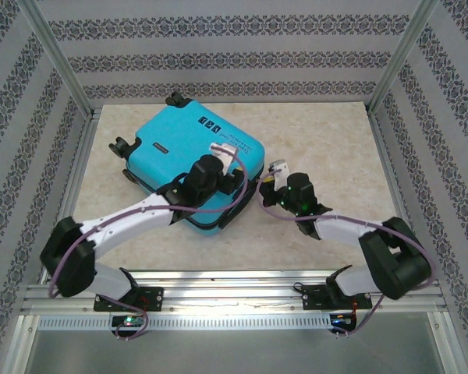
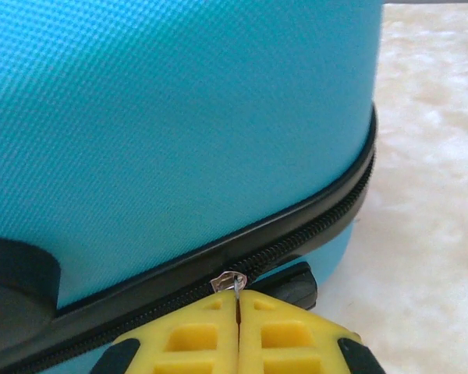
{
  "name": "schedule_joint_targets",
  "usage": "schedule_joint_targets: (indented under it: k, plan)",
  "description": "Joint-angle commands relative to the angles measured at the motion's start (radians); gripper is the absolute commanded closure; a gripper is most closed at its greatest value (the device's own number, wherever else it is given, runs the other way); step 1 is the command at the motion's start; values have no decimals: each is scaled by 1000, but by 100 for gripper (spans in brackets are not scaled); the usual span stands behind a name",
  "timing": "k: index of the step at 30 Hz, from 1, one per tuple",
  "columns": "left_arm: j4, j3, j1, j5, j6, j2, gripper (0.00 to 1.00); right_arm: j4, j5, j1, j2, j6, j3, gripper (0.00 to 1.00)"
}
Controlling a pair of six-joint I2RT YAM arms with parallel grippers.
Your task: Pack the luggage
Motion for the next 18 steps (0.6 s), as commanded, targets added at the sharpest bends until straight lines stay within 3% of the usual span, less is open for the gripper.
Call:
schedule_joint_targets:
  k: [1, 5, 11, 18]
  plan:
    - [-486, -182, 12, -80, -182, -13, 32, 38, 100, 43, -103, 76, -42, 100]
    - [-508, -239, 42, -113, -243, -89, 30, -5, 160, 73, -147, 88, -59, 100]
    - [-516, -256, 65, -123, -251, -100, 31, -122, 386, 39, -115, 38, 18, 100]
    - [-514, -261, 75, -119, -256, -109, 32, -108, 332, -55, -65, 25, 90, 100]
